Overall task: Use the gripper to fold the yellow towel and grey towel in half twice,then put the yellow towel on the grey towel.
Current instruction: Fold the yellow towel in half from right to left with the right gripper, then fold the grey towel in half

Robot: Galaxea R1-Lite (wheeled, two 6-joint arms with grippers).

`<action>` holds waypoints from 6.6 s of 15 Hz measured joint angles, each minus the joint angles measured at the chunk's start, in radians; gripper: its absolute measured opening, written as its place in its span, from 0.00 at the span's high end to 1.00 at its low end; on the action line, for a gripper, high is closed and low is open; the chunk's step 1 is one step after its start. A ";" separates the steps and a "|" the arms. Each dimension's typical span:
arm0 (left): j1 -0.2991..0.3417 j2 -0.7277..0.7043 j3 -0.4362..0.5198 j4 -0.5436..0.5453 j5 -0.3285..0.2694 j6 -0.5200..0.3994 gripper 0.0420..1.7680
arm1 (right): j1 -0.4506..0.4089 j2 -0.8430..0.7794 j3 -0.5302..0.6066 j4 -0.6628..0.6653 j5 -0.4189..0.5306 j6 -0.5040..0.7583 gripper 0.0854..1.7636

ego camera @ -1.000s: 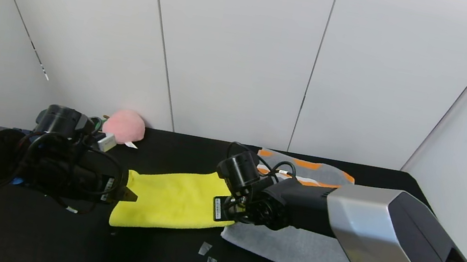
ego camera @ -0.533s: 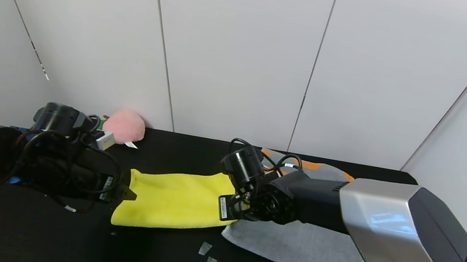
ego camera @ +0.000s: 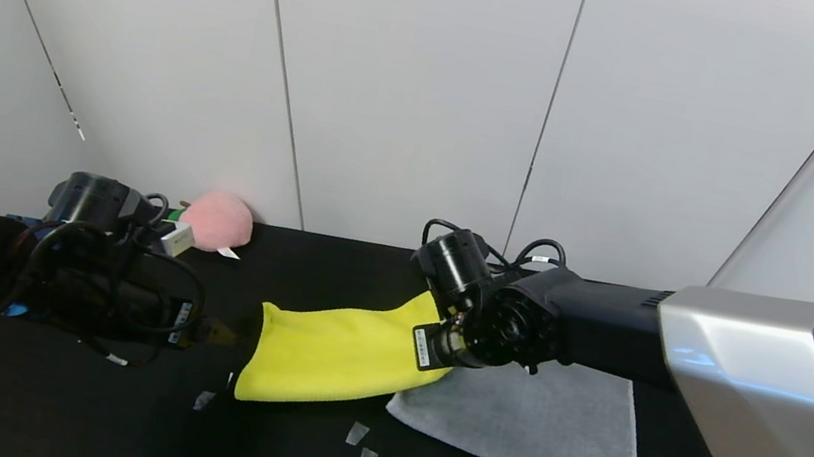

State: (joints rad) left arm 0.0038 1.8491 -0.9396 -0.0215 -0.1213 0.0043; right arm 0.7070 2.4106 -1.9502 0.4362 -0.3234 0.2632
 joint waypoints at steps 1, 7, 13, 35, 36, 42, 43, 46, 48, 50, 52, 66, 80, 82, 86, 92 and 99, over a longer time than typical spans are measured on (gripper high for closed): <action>0.002 -0.002 0.000 0.000 0.000 0.000 0.03 | -0.005 -0.008 0.000 0.005 -0.013 -0.011 0.98; 0.003 -0.021 0.001 0.004 0.000 0.002 0.03 | 0.020 -0.040 -0.004 -0.004 -0.010 -0.017 0.98; 0.006 -0.046 0.016 0.005 0.000 0.009 0.03 | 0.122 -0.039 -0.015 -0.137 0.030 -0.024 0.98; 0.020 -0.086 0.079 0.004 -0.009 0.017 0.03 | 0.291 0.146 -0.026 -0.586 0.123 0.051 0.34; 0.020 -0.087 0.079 0.004 -0.009 0.017 0.03 | 0.297 0.137 -0.024 -0.585 0.128 0.061 0.30; 0.020 -0.092 0.074 0.005 -0.009 0.016 0.03 | 0.312 0.081 -0.010 -0.495 0.129 0.063 0.16; 0.020 -0.094 0.073 0.006 -0.009 0.016 0.03 | 0.307 0.071 -0.008 -0.469 0.129 0.061 0.15; 0.016 -0.105 0.070 0.008 -0.009 0.016 0.03 | 0.288 0.041 0.010 -0.408 0.124 0.049 0.11; 0.009 -0.114 0.069 0.009 -0.009 0.015 0.03 | 0.269 0.013 0.049 -0.401 0.121 0.031 0.09; -0.017 -0.127 0.066 0.011 -0.009 0.015 0.03 | 0.247 -0.025 0.108 -0.399 0.120 0.016 0.08; -0.062 -0.140 0.061 0.029 -0.009 0.015 0.03 | 0.216 -0.079 0.196 -0.399 0.119 -0.002 0.07; -0.497 -0.050 -0.123 0.050 0.002 0.163 0.03 | -0.202 -0.547 0.841 -0.362 0.203 -0.208 0.04; -0.574 0.249 -0.354 0.151 -0.003 0.379 0.03 | -0.537 -0.596 1.033 -0.291 0.372 -0.433 0.04; -0.584 0.286 -0.400 0.186 0.001 0.379 0.03 | -0.538 -0.576 1.044 -0.291 0.370 -0.433 0.04; -0.612 0.361 -0.518 0.279 0.026 0.378 0.03 | -0.539 -0.543 1.056 -0.292 0.363 -0.433 0.04; -0.634 0.459 -0.680 0.419 0.065 0.373 0.03 | -0.529 -0.504 1.054 -0.296 0.360 -0.424 0.03; -0.637 0.503 -0.720 0.426 0.084 0.366 0.03 | -0.502 -0.456 1.050 -0.299 0.358 -0.406 0.03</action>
State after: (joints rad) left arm -0.6336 2.3523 -1.6591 0.4040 -0.0368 0.3706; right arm 0.2049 1.9547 -0.9000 0.1374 0.0347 -0.1428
